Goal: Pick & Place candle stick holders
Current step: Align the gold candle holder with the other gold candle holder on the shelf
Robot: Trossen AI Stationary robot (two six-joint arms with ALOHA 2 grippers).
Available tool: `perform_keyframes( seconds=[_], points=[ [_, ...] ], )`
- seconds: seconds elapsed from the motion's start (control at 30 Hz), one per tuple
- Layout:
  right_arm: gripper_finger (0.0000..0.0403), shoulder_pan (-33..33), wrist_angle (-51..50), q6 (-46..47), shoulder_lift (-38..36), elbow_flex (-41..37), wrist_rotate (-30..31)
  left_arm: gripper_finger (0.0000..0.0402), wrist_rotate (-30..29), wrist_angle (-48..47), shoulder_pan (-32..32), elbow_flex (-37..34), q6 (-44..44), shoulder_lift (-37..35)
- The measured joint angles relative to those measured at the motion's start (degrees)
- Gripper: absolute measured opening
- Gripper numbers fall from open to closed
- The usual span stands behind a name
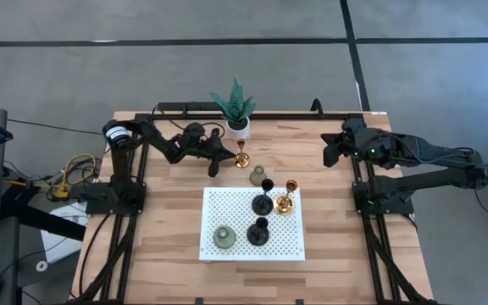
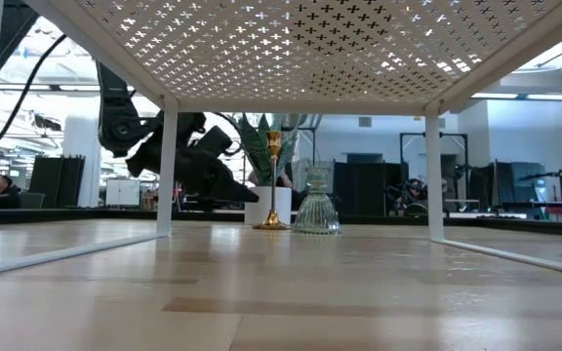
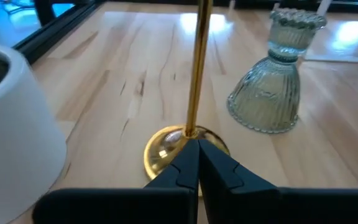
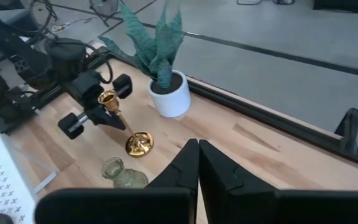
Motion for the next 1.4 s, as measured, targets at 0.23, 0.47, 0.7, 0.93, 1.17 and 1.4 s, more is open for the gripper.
perform_keyframes(
  seconds=[0.23, 0.47, 0.7, 0.93, 1.17, 1.4],
  points=[
    [0.0000, -0.58, -0.30, -0.20, 0.47, 0.00, -0.09, 0.0007, 0.99, 0.29, -2.29, 1.62, 0.00, 1.51],
    [0.0000, -0.58, -0.15, -1.07, 0.39, 0.01, -2.56, 0.0050, -2.17, 0.39, -2.94, 2.05, 0.00, 2.46],
    [0.0000, -0.58, -0.17, -1.22, 0.42, 0.00, -2.91, 0.0128, -5.18, 0.61, -3.04, 2.05, -0.13, 2.24],
    [0.0000, -0.58, -0.17, -1.62, 0.42, 0.02, -2.89, 0.0216, -5.25, 0.69, -4.69, 2.09, -0.58, 2.24],
    [0.0000, -0.57, -0.04, -1.62, 0.42, 0.00, -2.89, 0.0250, -11.39, 0.86, -5.69, 4.49, -0.66, 2.24],
    [0.0000, -0.56, 0.05, -1.60, 0.42, 0.01, -2.91, 0.0215, -11.85, 0.84, -5.67, 4.91, -1.60, 2.24]
  ],
)
